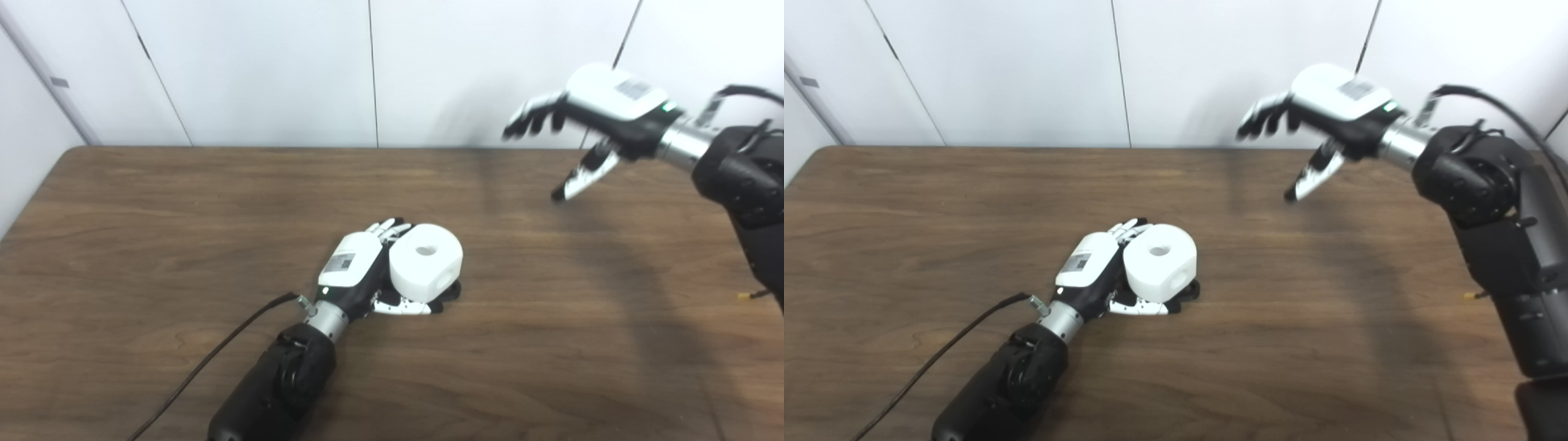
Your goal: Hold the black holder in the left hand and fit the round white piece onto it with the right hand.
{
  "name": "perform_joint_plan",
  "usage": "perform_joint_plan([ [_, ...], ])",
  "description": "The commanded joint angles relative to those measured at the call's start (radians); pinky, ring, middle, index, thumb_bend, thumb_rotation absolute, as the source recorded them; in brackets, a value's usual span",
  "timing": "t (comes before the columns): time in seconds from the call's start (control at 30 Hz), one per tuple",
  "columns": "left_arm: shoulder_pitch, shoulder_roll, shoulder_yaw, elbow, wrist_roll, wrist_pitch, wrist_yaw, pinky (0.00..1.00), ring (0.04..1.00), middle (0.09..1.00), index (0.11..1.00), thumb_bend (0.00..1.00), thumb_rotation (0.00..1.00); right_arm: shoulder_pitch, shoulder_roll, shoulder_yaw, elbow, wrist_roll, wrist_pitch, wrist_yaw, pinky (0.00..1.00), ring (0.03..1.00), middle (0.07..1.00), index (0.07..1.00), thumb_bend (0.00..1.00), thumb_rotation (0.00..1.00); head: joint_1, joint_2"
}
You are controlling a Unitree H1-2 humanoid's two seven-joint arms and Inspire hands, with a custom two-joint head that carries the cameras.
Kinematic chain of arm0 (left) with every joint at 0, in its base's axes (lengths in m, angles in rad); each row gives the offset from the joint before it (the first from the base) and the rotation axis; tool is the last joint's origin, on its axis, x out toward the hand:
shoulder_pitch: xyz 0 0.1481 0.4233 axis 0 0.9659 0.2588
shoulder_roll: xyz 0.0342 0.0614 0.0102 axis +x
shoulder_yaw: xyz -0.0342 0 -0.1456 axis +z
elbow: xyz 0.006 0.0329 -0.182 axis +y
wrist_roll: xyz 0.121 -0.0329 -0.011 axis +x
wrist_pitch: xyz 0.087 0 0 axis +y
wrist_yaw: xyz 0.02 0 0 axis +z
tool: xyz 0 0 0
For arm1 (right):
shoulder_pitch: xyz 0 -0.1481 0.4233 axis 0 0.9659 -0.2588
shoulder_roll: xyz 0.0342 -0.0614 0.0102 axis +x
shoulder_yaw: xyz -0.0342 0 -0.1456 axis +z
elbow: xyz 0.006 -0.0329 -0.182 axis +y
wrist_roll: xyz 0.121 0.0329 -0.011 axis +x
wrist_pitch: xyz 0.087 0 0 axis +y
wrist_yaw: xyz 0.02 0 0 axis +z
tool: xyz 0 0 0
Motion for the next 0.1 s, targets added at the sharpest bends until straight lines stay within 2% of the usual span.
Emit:
perform_joint_plan([
  [0.0, 0.086, 0.012, -0.044, 0.096, 0.014, 0.019, -0.062, 0.95, 0.946, 0.876, 0.484, 0.52, 0.06, -0.016, 0.031, -0.051, -0.028, 0.051, 0.062, -0.068, 0.51, 0.601, 0.652, 0.649, 0.74, 0.0, 0.001, 0.001],
  [0.07, 0.088, 0.013, -0.04, 0.096, 0.009, 0.018, -0.062, 0.95, 0.944, 0.875, 0.483, 0.52, 0.05, 0.006, 0.071, -0.09, -0.042, 0.082, 0.114, -0.108, 0.46, 0.567, 0.639, 0.63, 0.73, 0.0, 0.002, -0.001],
])
